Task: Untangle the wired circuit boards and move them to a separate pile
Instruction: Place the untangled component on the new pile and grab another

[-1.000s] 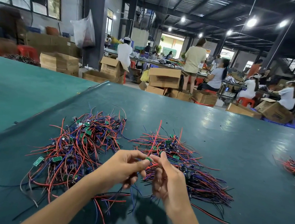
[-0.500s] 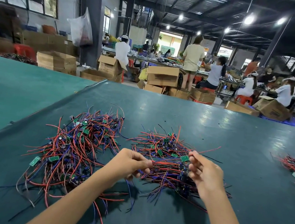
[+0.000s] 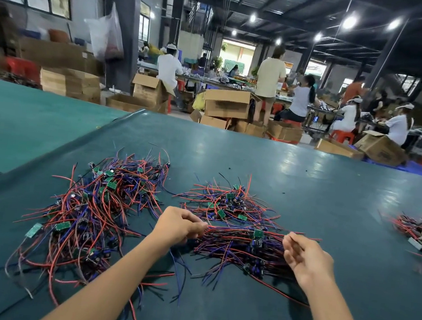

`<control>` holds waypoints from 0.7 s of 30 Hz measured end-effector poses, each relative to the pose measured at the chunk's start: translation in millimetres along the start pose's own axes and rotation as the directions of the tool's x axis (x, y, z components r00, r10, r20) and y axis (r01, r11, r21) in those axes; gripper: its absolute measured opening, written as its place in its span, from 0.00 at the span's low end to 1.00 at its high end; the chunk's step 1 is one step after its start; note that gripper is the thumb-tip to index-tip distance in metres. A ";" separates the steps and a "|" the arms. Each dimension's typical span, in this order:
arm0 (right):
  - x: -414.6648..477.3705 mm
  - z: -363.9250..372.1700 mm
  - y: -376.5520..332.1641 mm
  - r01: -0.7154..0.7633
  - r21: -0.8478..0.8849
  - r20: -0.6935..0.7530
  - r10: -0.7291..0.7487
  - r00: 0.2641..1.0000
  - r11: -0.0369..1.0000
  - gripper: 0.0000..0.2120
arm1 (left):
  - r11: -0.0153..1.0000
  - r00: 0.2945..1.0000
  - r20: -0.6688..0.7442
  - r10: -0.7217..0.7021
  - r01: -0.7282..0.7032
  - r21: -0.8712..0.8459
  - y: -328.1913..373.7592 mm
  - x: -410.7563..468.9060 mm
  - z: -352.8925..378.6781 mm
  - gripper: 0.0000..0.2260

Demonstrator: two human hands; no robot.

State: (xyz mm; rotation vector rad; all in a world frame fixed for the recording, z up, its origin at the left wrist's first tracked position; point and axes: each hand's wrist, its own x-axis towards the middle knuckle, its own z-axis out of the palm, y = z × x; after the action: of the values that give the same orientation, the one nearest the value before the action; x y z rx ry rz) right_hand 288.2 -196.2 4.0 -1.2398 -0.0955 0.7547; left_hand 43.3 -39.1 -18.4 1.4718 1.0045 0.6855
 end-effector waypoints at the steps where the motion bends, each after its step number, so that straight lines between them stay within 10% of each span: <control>1: 0.9 -1.9 1.5 -0.002 0.008 -0.017 0.002 1.000 1.000 0.03 | 1.000 1.000 -0.004 -0.017 0.017 -0.005 -1.1 0.3 2.9 0.07; 15: 0.0 -13.3 6.2 -0.016 0.036 -0.088 0.019 0.996 0.999 0.02 | 0.983 0.988 -0.151 -0.018 0.045 0.178 -7.6 3.6 10.7 0.07; 21: -19.1 -23.6 -6.9 0.031 0.219 -0.164 0.005 0.986 0.975 0.05 | 0.910 0.861 -0.407 0.305 -0.138 0.390 27.7 -2.2 -47.1 0.09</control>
State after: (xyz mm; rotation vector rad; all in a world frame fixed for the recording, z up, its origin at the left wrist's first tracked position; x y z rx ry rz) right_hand 287.7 -227.1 7.9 -1.0825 0.1126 0.6307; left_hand 7.2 -17.6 16.6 1.8026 1.3853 1.1093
